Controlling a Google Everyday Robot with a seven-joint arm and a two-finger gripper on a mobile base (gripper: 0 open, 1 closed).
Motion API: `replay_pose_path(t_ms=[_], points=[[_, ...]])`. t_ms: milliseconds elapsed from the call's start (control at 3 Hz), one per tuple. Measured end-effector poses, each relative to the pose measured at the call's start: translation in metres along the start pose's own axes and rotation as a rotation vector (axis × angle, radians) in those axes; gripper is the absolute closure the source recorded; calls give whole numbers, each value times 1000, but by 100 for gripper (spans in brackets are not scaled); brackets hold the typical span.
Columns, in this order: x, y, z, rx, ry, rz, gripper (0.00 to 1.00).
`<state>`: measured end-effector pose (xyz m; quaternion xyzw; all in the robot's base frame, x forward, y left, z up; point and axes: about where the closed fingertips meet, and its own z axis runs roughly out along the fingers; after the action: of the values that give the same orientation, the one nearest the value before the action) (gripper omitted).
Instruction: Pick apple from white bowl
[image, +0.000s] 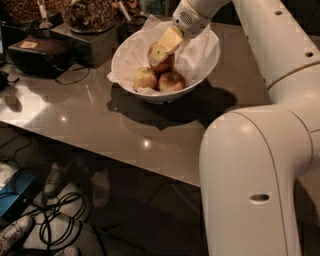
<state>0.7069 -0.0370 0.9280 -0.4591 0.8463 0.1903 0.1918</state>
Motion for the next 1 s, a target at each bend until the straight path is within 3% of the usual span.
replay_pose_path(t_ms=[333,1000], points=[[6,5,-3,-23,-3,20,4],[1,21,-19,-21,-10,1,12]])
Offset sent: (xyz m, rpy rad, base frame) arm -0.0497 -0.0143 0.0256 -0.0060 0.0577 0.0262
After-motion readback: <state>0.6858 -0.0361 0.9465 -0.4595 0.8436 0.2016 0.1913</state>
